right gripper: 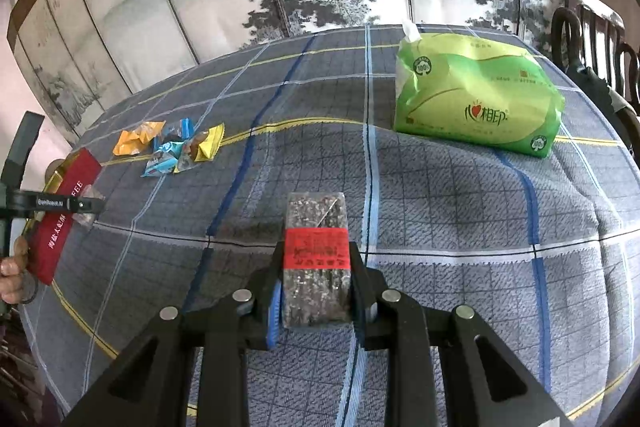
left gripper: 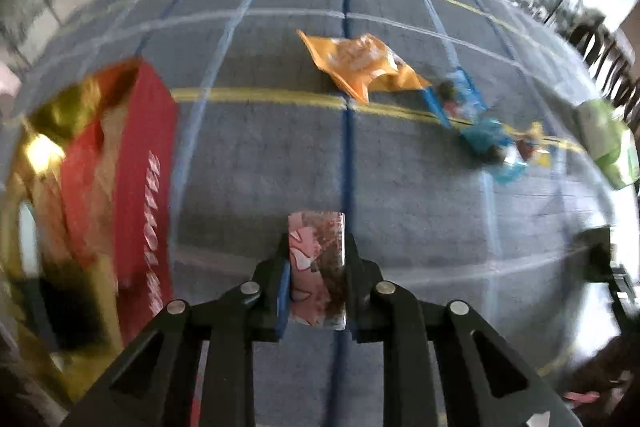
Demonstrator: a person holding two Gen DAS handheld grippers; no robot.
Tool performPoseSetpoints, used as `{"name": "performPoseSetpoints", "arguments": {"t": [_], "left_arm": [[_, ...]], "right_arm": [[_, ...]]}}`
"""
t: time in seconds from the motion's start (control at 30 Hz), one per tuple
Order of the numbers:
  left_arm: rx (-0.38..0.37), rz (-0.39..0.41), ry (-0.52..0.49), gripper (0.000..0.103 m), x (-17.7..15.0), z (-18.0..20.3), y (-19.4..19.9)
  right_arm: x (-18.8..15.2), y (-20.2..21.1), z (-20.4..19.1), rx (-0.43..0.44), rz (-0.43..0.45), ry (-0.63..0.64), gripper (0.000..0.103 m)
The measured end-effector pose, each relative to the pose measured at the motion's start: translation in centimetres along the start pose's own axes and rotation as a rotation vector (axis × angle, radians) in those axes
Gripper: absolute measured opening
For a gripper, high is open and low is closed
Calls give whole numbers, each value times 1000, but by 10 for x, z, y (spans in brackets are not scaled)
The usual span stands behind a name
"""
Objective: Organize snacks
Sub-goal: 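Carry the pink packet into the gold tin and open the left gripper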
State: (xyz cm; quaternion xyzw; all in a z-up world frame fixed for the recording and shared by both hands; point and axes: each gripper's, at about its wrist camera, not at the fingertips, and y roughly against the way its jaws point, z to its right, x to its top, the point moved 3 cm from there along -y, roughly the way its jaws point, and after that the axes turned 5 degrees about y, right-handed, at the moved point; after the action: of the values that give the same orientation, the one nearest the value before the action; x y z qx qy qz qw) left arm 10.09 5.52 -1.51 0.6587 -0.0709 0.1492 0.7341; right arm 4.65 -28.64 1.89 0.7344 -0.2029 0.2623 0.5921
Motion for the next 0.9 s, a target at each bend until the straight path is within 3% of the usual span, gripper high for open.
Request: {"name": "performPoseSetpoints", "arguments": {"t": [0.23, 0.37, 0.57, 0.73, 0.9], "left_arm": [[-121, 3, 19, 19, -50, 2, 42], [-151, 27, 16, 19, -77, -1, 67], [-153, 58, 33, 19, -92, -17, 89], [-140, 89, 59, 19, -100, -36, 103], [-113, 134, 72, 19, -105, -51, 116]], "right_arm": [[0, 0, 0, -5, -1, 4, 27], [0, 0, 1, -2, 1, -2, 27], [-3, 1, -10, -41, -4, -11, 27], [-11, 5, -30, 19, 5, -67, 27], [-16, -1, -69, 58, -5, -30, 27]]}}
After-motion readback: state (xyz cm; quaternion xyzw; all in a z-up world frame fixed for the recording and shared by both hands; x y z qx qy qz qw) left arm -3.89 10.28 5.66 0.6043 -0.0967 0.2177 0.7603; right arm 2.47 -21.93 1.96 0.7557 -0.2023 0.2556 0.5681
